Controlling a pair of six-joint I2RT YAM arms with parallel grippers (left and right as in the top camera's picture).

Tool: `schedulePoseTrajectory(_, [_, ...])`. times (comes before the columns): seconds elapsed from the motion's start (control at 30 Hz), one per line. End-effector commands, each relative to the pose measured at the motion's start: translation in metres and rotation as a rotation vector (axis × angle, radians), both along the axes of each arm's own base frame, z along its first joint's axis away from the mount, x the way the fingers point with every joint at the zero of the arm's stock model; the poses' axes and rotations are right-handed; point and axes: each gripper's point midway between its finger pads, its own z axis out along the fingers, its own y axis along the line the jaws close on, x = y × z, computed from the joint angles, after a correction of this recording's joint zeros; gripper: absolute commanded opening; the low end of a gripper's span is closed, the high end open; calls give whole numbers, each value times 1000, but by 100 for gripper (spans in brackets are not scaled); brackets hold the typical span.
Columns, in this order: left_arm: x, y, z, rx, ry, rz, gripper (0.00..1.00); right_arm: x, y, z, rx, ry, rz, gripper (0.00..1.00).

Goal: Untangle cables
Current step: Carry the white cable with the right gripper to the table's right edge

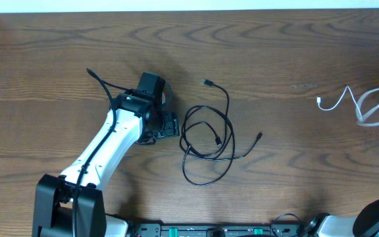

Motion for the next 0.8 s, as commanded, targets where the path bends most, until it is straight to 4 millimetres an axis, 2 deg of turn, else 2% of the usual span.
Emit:
schedulePoseTrajectory(0.0, [-5,1,-5,-3,26,11,73,-33,-30,1,17,-11,-182,1])
schedulePoseTrajectory(0.1, [-5,1,-5,-3,26,11,73,-41,-37,-1,75,-60,-241,1])
schedulePoseTrajectory(0.23, [-5,1,-5,-2,27,10,73,-29,-37,3,108,-131,-211,1])
schedulePoseTrajectory(0.3, [-5,1,-5,-2,27,10,73,-22,-36,6,101,-150,-187,4])
schedulePoseTrajectory(0.33, [-5,1,-5,-2,27,10,73,-18,-35,7,99,-157,-168,10])
schedulePoseTrajectory(0.37, [-5,1,-5,-2,27,10,73,-13,-33,9,101,-172,-139,20])
schedulePoseTrajectory(0.4, [-5,1,-5,-2,26,11,73,-7,-31,10,108,-192,-118,39])
schedulePoseTrajectory(0.47, [-5,1,-5,-2,26,11,73,6,-23,14,132,-233,-46,59])
schedulePoseTrajectory(0.5, [-5,1,-5,-2,27,10,73,12,-18,16,152,-257,-8,64])
schedulePoseTrajectory(0.6, [-5,1,-5,-2,26,10,73,24,-3,19,213,-305,71,65])
schedulePoseTrajectory(0.7, [-4,1,-5,-2,26,11,73,34,21,20,287,-328,185,63])
schedulePoseTrajectory(0.77, [-4,1,-5,-2,26,11,73,34,42,13,337,-293,240,60])
